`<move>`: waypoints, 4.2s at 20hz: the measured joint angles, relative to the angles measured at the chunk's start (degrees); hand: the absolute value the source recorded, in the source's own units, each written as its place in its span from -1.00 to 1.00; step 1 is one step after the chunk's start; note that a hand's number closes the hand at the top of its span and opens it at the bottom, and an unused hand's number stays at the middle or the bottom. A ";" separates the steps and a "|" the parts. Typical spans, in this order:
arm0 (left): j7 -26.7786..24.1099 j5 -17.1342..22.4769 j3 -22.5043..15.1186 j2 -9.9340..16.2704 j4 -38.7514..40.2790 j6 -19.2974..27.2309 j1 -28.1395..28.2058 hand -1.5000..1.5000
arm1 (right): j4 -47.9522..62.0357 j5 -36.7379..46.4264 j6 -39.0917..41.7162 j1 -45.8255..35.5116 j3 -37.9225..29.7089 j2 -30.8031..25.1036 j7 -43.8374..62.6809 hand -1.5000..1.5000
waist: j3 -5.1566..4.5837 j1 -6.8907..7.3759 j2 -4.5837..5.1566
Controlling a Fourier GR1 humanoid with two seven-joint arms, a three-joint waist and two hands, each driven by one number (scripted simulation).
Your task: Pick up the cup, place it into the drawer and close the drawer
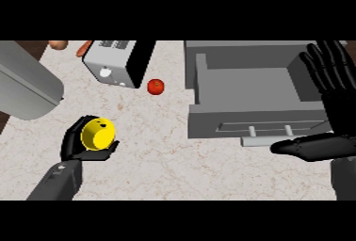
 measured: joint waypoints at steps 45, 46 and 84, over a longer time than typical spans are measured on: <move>46.25 14.37 -25.45 -12.43 -6.94 24.55 -48.48 1.00 | 3.05 1.12 0.68 -1.86 -0.70 -0.05 -2.31 -1.00 | 0.37 -3.20 0.49; 46.82 14.88 -26.32 -12.41 -5.78 24.32 -49.03 1.00 | 3.04 0.68 1.07 -2.18 -0.81 -0.31 -2.13 -1.00 | 0.39 -3.74 0.60; 31.16 37.70 -31.13 -12.43 -4.79 20.88 -43.19 -1.00 | 7.04 15.81 20.56 -0.81 21.03 -9.81 -0.22 -1.00 | 0.33 -1.69 0.37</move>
